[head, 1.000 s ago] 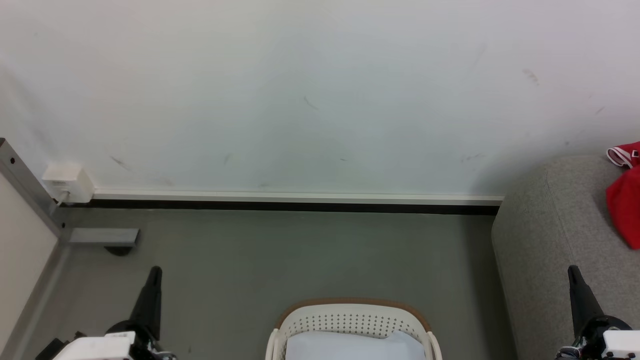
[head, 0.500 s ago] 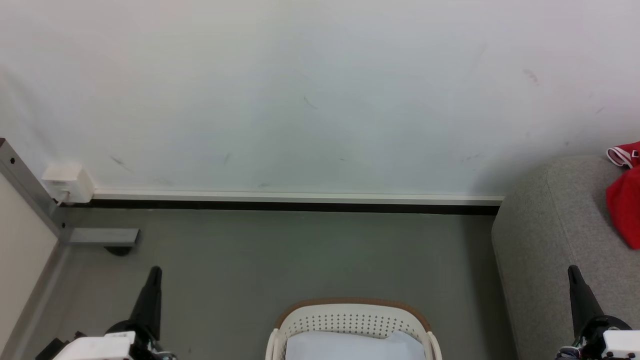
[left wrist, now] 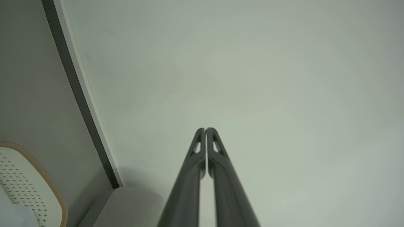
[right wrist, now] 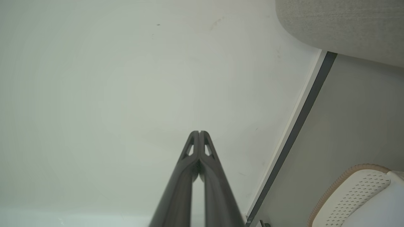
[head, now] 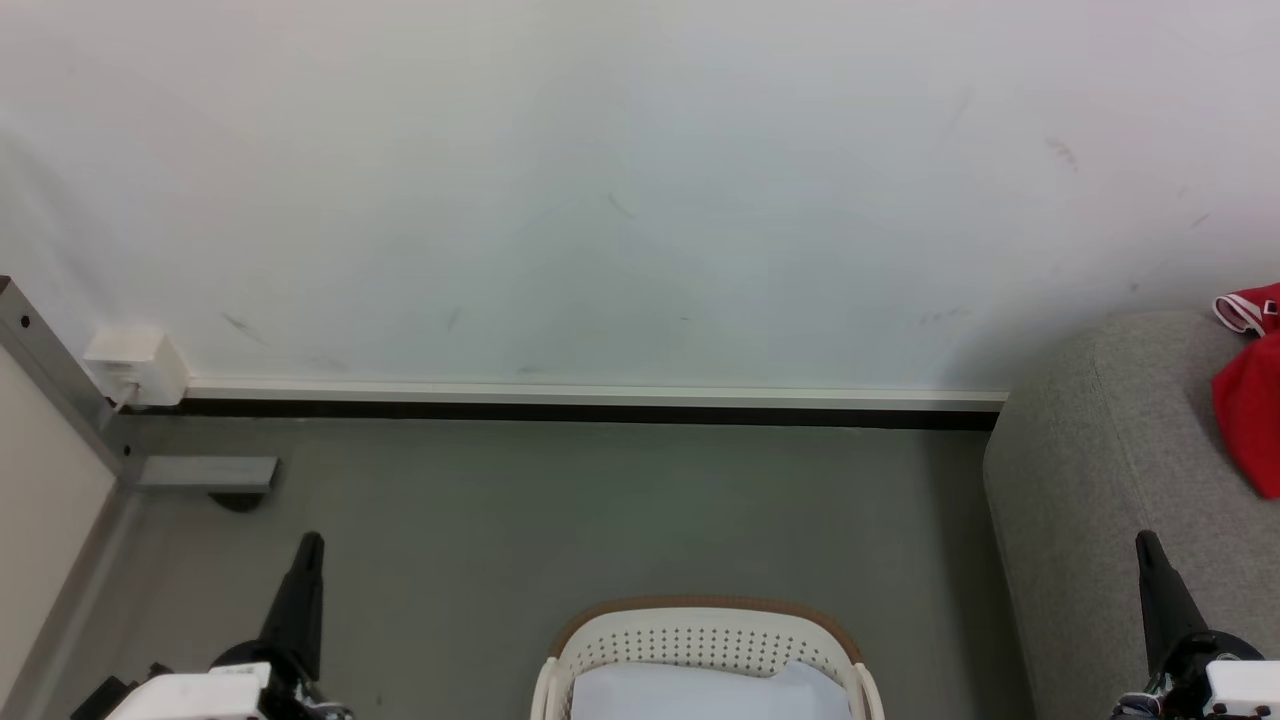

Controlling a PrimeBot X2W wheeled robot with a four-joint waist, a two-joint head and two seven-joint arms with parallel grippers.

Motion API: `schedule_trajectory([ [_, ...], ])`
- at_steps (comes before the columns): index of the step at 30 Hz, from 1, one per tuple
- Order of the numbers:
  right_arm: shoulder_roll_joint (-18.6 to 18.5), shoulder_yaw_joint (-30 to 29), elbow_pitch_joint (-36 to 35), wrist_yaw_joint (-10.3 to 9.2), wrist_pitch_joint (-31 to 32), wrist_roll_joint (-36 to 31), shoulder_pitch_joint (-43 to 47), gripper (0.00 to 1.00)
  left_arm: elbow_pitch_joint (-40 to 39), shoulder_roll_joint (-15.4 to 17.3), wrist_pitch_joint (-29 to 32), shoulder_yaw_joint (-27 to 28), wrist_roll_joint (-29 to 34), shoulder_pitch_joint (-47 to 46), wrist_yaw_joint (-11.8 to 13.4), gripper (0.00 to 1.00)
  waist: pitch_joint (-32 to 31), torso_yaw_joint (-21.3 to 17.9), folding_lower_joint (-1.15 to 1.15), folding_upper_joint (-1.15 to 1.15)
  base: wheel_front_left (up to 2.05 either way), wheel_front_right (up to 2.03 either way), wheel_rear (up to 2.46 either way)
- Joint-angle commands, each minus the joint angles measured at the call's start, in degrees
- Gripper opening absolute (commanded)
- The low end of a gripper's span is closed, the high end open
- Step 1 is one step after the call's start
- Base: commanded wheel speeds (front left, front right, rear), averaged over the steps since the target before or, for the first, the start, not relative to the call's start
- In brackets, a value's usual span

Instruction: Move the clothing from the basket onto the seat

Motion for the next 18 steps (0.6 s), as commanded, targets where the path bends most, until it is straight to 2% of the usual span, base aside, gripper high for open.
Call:
schedule_trajectory([
  [1, -0.11, -0.18, 0.15, -0.12, 0.17, 0.09, -0.78, 0.00, -0.16, 0.12, 0.22, 0.14, -0.78, -0.44, -0.13, 0.00, 0.00, 0.00, 0.00, 0.00, 0.00, 0.00, 0.00],
  [18, -0.11, -0.17, 0.14, -0.12, 0.16, 0.10, -0.78, 0.00, -0.16, 0.12, 0.22, 0.14, -0.78, -0.43, -0.13, 0.00, 0.00, 0.00, 0.00, 0.00, 0.00, 0.00, 0.00],
])
